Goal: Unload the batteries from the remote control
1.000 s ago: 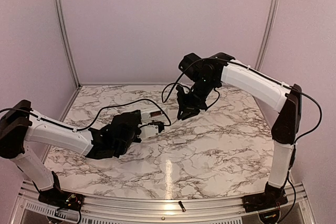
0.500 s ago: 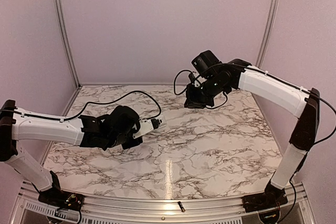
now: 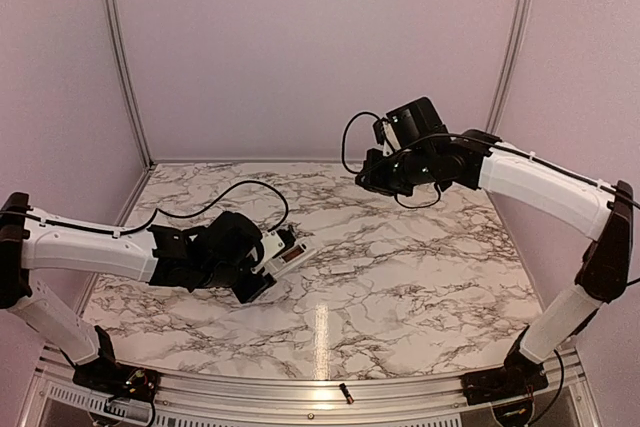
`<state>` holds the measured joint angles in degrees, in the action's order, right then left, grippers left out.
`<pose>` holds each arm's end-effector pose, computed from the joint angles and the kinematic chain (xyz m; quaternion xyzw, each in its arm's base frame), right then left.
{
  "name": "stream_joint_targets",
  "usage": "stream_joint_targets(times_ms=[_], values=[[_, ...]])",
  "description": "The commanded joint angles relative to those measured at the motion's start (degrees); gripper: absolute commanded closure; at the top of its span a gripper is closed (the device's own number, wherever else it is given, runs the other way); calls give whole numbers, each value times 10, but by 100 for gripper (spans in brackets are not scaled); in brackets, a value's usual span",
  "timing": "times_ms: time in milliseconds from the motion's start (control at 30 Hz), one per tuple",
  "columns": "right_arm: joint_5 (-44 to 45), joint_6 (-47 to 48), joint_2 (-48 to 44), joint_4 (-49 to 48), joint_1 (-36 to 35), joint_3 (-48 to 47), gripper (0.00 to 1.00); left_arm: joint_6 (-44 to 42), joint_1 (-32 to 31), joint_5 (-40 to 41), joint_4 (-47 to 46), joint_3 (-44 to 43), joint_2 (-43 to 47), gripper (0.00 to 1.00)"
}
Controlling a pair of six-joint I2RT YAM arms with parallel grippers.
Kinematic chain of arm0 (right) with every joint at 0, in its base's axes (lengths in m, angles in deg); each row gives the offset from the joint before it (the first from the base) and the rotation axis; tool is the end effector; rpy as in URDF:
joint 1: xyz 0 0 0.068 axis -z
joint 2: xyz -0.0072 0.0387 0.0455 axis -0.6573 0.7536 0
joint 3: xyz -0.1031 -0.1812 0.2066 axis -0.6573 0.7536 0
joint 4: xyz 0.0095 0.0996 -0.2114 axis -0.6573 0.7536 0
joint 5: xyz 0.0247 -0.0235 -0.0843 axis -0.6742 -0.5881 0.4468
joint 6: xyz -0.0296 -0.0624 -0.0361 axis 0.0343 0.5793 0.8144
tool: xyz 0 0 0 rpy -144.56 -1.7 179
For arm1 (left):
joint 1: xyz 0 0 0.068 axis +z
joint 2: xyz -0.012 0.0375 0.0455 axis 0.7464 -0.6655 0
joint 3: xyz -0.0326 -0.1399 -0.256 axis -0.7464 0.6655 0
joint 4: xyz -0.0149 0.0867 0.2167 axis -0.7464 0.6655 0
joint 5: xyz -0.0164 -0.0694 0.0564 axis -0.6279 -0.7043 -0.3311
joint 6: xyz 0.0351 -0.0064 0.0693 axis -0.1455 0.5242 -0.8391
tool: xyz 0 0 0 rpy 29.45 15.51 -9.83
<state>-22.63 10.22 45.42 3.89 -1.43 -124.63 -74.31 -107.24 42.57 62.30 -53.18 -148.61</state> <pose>0.2638 0.2390 0.3378 -0.0358 0.9099 0.2535 0.3263 0.1681 -0.2451 0.2193 0.4672 0.8014 -0.0408 0.3712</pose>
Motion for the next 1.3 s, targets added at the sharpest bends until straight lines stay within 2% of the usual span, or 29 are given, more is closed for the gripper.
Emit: stream_joint_targets(times_ms=[0,200,467,800,933,1000,1267], values=[[54,20,-57,-85,-3,22,100,102,3,-19,-18,26,-3,100],[98,58,-102,-131,-12,56,100,163,5,-29,-40,59,-18,100],[154,119,-134,-173,-33,64,100,200,20,-32,-53,77,-55,98],[179,114,-177,-168,-35,98,100,224,28,-37,-68,86,-81,90],[188,118,-190,-166,-35,108,100,229,28,-37,-69,85,-83,78],[191,120,-194,-165,-35,111,100,234,28,-38,-70,86,-83,67],[196,126,-207,-165,-35,122,100,242,28,-43,-77,90,-66,37]])
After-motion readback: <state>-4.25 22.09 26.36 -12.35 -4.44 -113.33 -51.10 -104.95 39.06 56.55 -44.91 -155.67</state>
